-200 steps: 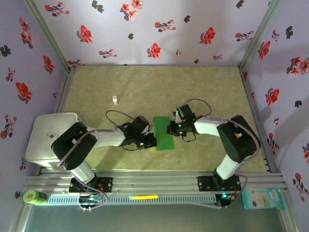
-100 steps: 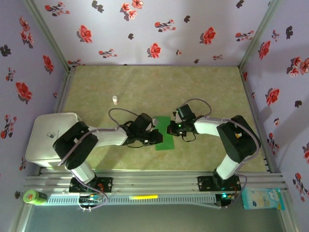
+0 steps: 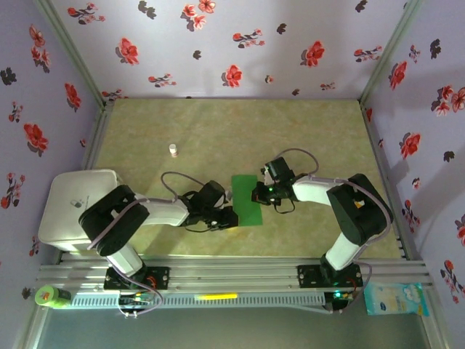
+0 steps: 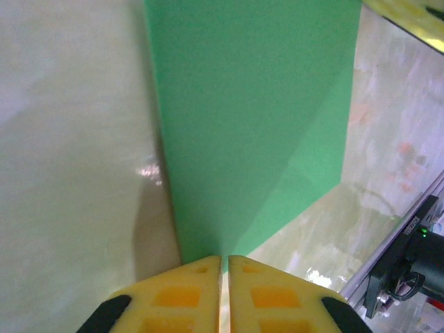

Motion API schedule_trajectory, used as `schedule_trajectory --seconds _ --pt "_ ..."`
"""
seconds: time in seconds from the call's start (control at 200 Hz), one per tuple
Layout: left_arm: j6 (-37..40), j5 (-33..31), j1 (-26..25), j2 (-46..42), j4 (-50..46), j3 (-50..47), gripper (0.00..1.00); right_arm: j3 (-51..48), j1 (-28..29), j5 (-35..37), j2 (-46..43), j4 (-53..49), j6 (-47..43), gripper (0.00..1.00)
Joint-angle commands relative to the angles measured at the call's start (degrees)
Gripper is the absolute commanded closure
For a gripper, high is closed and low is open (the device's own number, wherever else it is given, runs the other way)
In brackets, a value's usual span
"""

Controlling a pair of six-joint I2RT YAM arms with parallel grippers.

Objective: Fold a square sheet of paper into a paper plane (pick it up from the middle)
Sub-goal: First fold the square sheet of paper in half at the center of the table, then fold the triangle a second time at the center of the table.

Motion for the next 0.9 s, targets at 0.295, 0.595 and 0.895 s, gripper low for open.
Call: schedule_trajectory --seconds 0.295,0.595,0.895 --pt "3.62 -0.2 9.47 -8.75 -3.91 4.48 0.89 5.54 0.46 3.16 -6.01 -11.19 0.78 0.9" --pt "7.6 5.03 14.36 5.67 -4.25 20.29 0.89 -0.33 -0.08 8.37 -20.32 -16.46 7.06 0.74" --pt "7.72 6.93 15.81 17.51 -3.22 27.94 0.9 -10.9 0.02 5.25 -28.62 -10.92 15.66 0.65"
